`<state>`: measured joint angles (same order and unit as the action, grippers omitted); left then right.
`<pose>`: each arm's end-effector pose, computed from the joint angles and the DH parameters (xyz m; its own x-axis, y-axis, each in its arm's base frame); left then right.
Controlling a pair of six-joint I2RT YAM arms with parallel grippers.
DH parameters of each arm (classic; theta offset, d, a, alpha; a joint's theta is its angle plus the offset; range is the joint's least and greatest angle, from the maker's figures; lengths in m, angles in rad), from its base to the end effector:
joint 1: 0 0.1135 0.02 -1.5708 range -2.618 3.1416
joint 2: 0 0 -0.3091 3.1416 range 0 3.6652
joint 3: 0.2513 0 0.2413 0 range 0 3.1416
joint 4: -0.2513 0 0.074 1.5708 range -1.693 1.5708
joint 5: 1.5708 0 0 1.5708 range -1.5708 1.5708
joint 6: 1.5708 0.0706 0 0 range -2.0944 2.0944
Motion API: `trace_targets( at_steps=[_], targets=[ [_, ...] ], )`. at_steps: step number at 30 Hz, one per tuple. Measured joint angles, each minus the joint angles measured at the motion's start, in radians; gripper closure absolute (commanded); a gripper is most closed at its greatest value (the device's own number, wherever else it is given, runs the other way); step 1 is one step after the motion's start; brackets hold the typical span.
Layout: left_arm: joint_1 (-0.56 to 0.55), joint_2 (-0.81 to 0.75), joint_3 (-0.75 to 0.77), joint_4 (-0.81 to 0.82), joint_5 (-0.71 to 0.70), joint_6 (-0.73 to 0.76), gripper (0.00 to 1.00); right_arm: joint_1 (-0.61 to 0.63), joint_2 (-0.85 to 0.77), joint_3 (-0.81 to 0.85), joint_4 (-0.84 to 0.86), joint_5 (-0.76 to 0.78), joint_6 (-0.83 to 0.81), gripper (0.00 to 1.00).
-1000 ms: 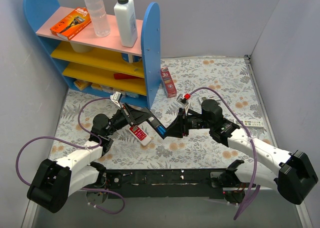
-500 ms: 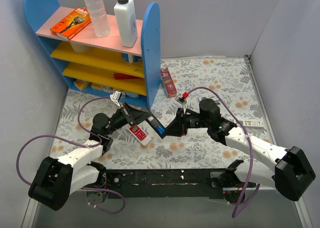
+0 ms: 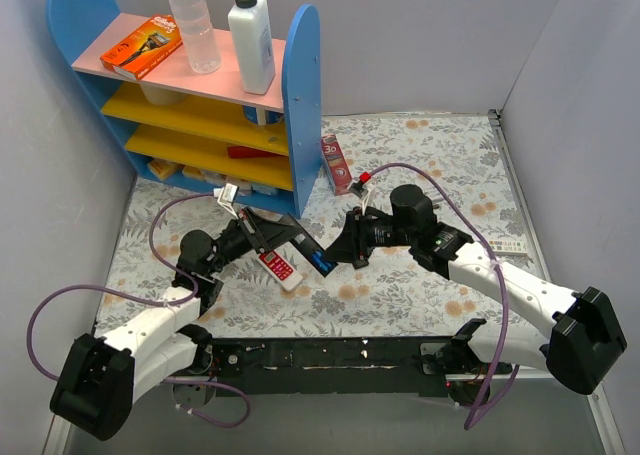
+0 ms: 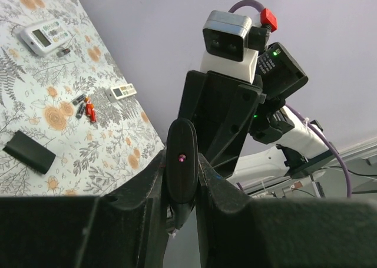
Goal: Load the batteries into the remote control
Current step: Adjust the battery in the remote control, then pick up the battery cover at the center of the board.
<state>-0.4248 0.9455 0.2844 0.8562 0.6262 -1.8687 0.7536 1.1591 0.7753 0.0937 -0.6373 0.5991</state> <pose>0.1552 -0.1156 0.2934 -0.8719 -0.4557 0.1793 -0.0829 -0.2235 -0.9712 0.1614 0.2091 0.3275 -0.7168 -0.0511 -0.6954 -0.6799 0.2722 0.6809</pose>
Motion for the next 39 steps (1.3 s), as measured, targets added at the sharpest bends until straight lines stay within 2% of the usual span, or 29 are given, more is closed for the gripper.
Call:
trace_targets(
  at_steps=[2, 9, 14, 18, 26, 31, 39],
  targets=[
    [-0.002, -0.013, 0.001, -0.032, -0.01, 0.024, 1.0, -0.002, -0.003, 0.001, -0.014, 0.023, -0.008, 0.41],
    [-0.01, -0.057, 0.02, -0.301, -0.108, 0.161, 1.0, -0.014, -0.05, 0.03, -0.107, 0.166, -0.118, 0.22],
    [-0.009, -0.114, 0.025, -0.494, -0.217, 0.227, 1.0, -0.014, -0.077, 0.074, -0.208, 0.328, -0.239, 0.22],
    [-0.009, -0.171, 0.022, -0.59, -0.283, 0.238, 1.0, -0.014, -0.029, 0.076, -0.319, 0.479, -0.298, 0.21],
    [-0.009, -0.222, -0.008, -0.647, -0.323, 0.236, 1.0, 0.034, 0.216, 0.093, -0.484, 0.689, -0.309, 0.21],
    [-0.009, -0.222, -0.014, -0.669, -0.329, 0.234, 1.0, 0.08, 0.359, 0.17, -0.542, 0.758, -0.291, 0.22],
    [-0.009, -0.223, -0.014, -0.673, -0.332, 0.235, 1.0, 0.089, 0.475, 0.234, -0.571, 0.841, -0.269, 0.3]
  ],
)
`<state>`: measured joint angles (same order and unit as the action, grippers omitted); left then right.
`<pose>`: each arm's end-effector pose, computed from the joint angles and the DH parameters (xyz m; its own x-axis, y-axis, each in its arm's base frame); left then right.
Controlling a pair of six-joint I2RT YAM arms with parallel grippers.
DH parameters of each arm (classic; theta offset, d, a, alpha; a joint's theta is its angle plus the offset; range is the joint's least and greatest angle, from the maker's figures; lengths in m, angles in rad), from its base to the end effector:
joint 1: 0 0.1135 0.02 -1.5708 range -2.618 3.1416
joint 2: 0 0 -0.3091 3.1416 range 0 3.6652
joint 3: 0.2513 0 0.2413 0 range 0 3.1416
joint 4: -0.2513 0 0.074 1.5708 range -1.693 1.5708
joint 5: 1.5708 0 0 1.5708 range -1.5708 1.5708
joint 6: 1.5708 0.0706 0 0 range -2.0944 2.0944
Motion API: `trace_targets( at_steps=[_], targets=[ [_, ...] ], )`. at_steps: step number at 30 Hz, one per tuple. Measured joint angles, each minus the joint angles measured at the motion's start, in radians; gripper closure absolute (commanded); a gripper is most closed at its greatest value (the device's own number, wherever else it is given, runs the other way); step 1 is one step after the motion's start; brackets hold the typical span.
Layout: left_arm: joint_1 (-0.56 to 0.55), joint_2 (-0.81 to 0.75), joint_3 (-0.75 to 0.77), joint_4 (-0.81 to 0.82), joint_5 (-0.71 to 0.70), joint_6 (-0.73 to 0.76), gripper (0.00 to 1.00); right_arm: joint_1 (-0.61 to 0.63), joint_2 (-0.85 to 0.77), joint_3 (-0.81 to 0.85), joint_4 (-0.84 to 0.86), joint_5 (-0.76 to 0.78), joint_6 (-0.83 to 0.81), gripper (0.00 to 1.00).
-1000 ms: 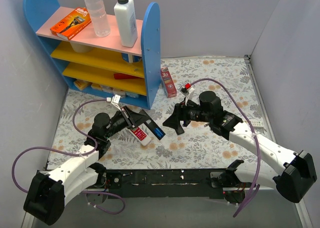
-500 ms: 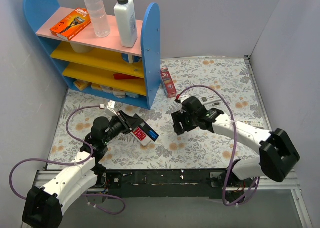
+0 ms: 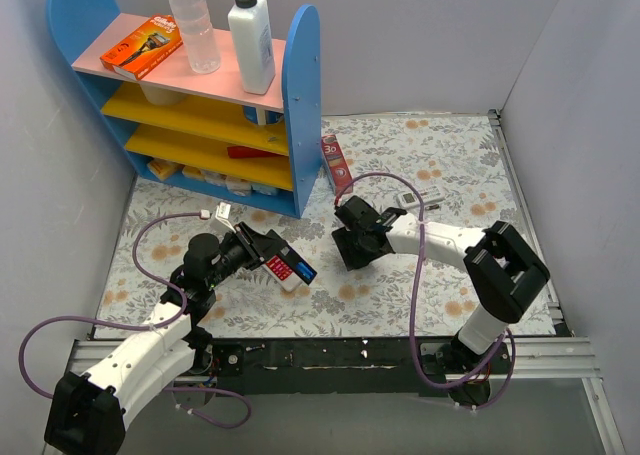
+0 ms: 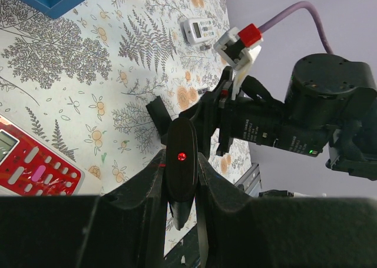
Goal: Load the batteries into the remote control
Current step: Pick up the battery cover at the center of the board, then load the battery cover into the remote control.
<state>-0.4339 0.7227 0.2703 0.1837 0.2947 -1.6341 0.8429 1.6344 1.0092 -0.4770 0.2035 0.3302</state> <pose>0.1375 -0.0863 0.2322 -0.6398 -0.7560 0.1379 -0.2819 0.0639 -0.9573 0.2295 0.2361 0.2061 -0.7789 -0.3967 -0.4857 -0.4418 0.8968 -0.0241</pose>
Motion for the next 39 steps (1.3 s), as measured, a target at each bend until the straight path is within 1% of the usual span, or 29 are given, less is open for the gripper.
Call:
trace_targets(
  at_steps=[4, 5, 7, 8, 10, 11, 17, 18, 23, 29, 34, 39],
  targets=[
    [0.0, 0.0, 0.0, 0.0, 0.0, 0.0, 1.0, 0.0, 0.045, 0.001, -0.004, 0.004, 0.008, 0.37],
    [0.0, 0.0, 0.0, -0.001, 0.0, 0.0, 1.0, 0.0, 0.057, 0.002, -0.002, -0.003, 0.014, 0.41],
    [0.0, -0.002, 0.0, -0.002, 0.0, 0.0, 1.0, 0.0, 0.064, 0.01, 0.004, -0.006, 0.013, 0.47],
    [0.0, -0.004, 0.0, -0.004, 0.0, 0.0, 1.0, 0.0, 0.068, 0.013, 0.006, -0.012, 0.015, 0.52],
    [0.0, -0.007, 0.0, -0.004, 0.0, 0.0, 1.0, 0.0, 0.072, 0.016, 0.008, -0.021, 0.019, 0.57],
    [0.0, -0.008, 0.0, -0.004, 0.0, -0.001, 1.0, 0.0, 0.073, 0.017, 0.008, -0.021, 0.021, 0.63],
    [0.0, -0.007, -0.001, 0.005, 0.001, -0.015, 1.0, 0.0, 0.07, 0.014, 0.008, -0.023, 0.029, 0.8],
    [0.0, -0.006, -0.001, 0.009, 0.001, -0.018, 1.0, 0.0, 0.068, 0.012, 0.008, -0.023, 0.029, 0.82],
    [0.0, 0.02, -0.007, 0.058, 0.001, -0.053, 1.0, 0.008, 0.018, -0.022, -0.018, -0.027, 0.01, 0.82],
    [0.0, 0.101, -0.044, 0.155, 0.001, -0.131, 1.0, 0.051, -0.137, -0.019, -0.058, -0.026, -0.047, 0.81],
    [0.0, 0.186, -0.053, 0.231, 0.002, -0.195, 1.0, 0.101, -0.23, 0.056, -0.107, -0.026, -0.105, 0.81],
    [0.0, 0.254, -0.053, 0.32, 0.006, -0.233, 1.0, 0.176, -0.261, 0.143, -0.13, -0.039, -0.158, 0.81]
  ],
)
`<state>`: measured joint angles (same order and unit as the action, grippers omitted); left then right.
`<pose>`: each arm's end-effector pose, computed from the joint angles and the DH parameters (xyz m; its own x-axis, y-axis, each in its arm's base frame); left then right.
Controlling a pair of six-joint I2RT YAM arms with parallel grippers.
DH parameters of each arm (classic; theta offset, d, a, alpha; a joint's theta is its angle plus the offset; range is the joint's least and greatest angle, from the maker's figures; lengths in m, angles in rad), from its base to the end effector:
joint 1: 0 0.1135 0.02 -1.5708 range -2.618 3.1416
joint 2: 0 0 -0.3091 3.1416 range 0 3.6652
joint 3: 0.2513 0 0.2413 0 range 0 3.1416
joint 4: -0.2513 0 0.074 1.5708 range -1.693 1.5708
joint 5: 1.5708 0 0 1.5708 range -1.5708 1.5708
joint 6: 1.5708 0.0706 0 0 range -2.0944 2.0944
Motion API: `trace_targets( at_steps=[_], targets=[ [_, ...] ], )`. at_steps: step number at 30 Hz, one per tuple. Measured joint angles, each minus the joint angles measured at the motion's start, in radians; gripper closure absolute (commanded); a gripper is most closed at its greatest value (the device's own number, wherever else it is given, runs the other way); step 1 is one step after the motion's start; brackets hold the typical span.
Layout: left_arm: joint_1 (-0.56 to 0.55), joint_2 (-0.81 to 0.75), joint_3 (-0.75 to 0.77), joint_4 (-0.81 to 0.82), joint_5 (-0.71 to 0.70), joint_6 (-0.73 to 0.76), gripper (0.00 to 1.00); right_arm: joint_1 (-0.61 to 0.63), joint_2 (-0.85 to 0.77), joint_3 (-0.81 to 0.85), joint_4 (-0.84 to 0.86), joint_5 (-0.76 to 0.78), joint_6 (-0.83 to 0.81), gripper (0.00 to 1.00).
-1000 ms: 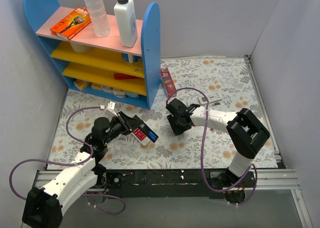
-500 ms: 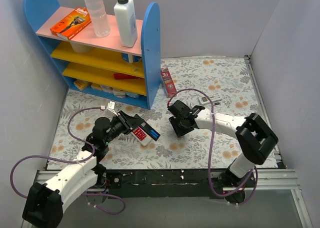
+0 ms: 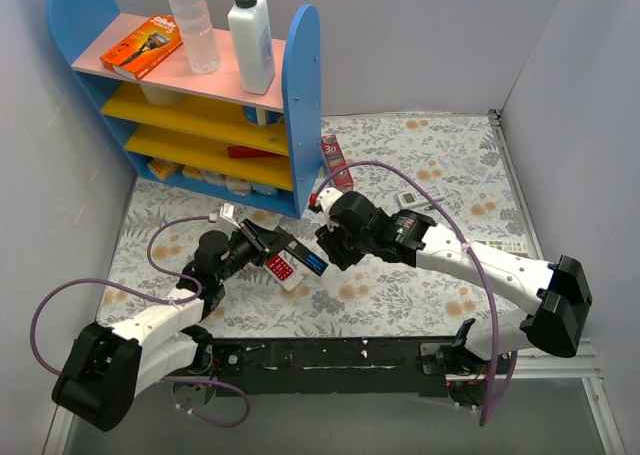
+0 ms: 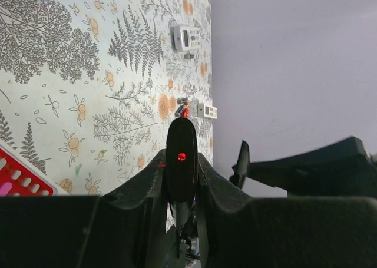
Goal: Load the batteries into the remote control
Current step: Load the battery cover into the remote control.
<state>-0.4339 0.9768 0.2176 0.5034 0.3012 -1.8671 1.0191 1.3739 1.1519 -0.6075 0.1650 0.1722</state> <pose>0.1678 -0.1008 0.2165 -0.5660 -0.7444 0.3543 -0.4128 -0.1160 -0.9034 0.1659 0.2475 0.3177 -0.5149 -0.5141 -0.6860 -0.7041 0.7101 -0.0037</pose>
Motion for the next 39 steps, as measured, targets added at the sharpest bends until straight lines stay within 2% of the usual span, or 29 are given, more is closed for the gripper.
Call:
trace_targets(
  at_steps=[10, 18, 39],
  targets=[
    [0.0, 0.012, 0.001, 0.08, 0.007, -0.034, 1.0, 0.108, 0.049, 0.109, -0.032, -0.022, -0.056, 0.8],
    [0.0, 0.002, 0.001, 0.119, 0.029, -0.048, 1.0, 0.111, 0.108, 0.11, -0.067, -0.022, -0.077, 0.79],
    [0.001, 0.001, 0.001, 0.185, 0.077, -0.04, 1.0, 0.114, 0.109, 0.122, -0.091, -0.034, -0.12, 0.75]
  ],
)
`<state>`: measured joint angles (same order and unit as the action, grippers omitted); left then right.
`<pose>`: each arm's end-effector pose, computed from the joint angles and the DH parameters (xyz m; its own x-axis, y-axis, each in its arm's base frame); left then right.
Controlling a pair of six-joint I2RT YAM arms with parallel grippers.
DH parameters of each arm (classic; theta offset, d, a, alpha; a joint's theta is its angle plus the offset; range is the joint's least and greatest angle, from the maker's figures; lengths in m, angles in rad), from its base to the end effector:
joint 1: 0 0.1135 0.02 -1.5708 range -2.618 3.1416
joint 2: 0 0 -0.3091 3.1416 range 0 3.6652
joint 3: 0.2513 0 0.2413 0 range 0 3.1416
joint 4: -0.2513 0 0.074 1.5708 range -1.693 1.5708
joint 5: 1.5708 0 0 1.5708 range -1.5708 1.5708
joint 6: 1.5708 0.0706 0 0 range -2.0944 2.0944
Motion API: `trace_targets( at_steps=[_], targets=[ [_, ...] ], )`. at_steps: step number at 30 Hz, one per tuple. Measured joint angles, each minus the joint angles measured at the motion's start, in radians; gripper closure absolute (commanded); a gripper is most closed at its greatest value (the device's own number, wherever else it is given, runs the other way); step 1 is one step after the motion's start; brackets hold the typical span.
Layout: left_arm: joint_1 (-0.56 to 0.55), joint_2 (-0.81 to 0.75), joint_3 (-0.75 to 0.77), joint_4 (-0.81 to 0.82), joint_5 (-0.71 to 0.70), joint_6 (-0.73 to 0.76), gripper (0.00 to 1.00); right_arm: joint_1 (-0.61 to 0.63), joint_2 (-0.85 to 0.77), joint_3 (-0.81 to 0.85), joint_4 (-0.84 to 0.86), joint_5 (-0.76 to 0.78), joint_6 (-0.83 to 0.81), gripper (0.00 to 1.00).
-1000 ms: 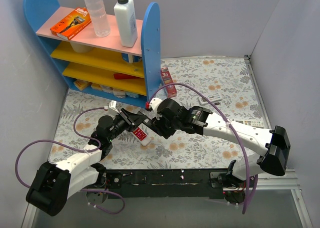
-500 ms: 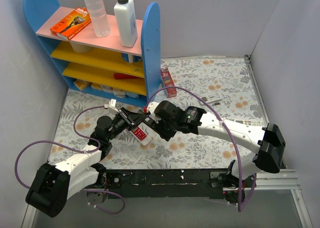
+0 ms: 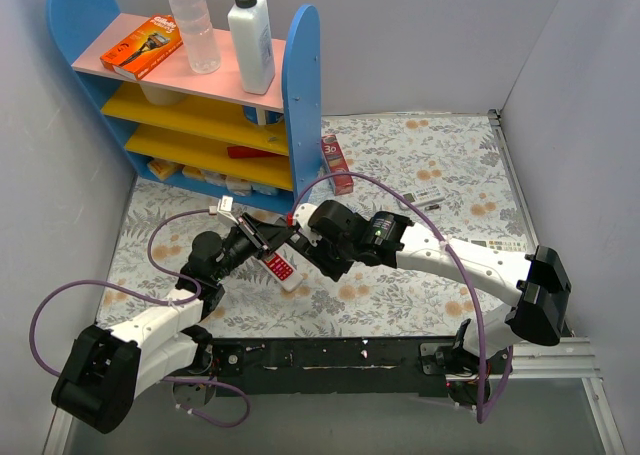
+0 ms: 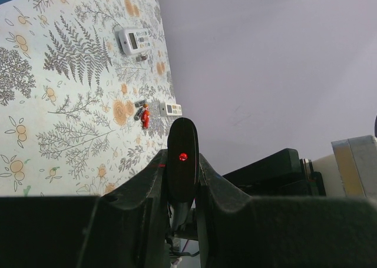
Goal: Load the batteries into the remote control
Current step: Load the battery cover into the remote control.
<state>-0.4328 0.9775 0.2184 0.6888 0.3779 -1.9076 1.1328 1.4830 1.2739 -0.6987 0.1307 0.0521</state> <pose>0.1682 -0.1064 0.2426 -0.6622 -0.6604 0.3541 -0.2994 -0.2000 -0.9329 0.1452 0.2883 0.3181 -0.3788 -0.6871 -0.6200 -0.8453 0.5297 -0.0705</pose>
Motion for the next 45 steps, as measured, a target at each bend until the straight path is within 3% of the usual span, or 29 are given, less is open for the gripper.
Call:
trace_targets(
  at_steps=[25, 45],
  targets=[
    [0.003, -0.045, 0.0, -0.064, -0.019, -0.021, 1.0, 0.009, 0.0, 0.013, 0.019, 0.019, -0.014, 0.75],
    [0.005, -0.023, 0.0, 0.013, 0.013, 0.009, 1.0, 0.013, 0.016, 0.026, 0.012, 0.04, -0.015, 0.64]
  ],
)
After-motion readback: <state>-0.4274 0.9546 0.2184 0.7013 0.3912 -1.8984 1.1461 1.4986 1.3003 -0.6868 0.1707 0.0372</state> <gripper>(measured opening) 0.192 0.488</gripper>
